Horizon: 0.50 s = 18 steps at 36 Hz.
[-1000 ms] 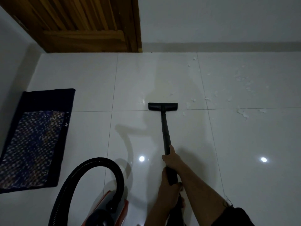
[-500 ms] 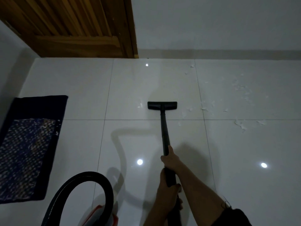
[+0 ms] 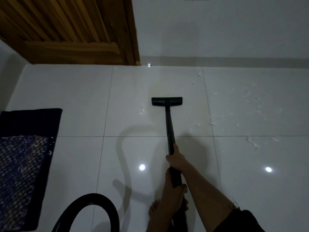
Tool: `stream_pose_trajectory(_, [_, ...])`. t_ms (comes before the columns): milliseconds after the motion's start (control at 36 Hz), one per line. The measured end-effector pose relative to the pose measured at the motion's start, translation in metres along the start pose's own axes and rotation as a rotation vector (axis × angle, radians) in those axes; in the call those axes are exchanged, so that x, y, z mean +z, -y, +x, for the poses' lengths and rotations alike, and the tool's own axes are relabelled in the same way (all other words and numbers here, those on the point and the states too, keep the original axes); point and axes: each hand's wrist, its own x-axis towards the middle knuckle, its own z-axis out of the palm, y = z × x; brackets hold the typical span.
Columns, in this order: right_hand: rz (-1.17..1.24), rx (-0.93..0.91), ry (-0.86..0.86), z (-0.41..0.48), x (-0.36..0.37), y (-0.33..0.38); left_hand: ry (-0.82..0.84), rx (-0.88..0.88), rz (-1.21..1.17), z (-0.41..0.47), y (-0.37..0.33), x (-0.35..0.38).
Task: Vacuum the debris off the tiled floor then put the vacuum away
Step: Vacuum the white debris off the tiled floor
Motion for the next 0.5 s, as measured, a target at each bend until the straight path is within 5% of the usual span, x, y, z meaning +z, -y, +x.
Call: stream_pose_trajectory(500, [-0.027, 0.055, -0.072, 0.053, -0.049, 0.050, 0.017, -0.037, -0.054, 0.060, -0.065, 0.000])
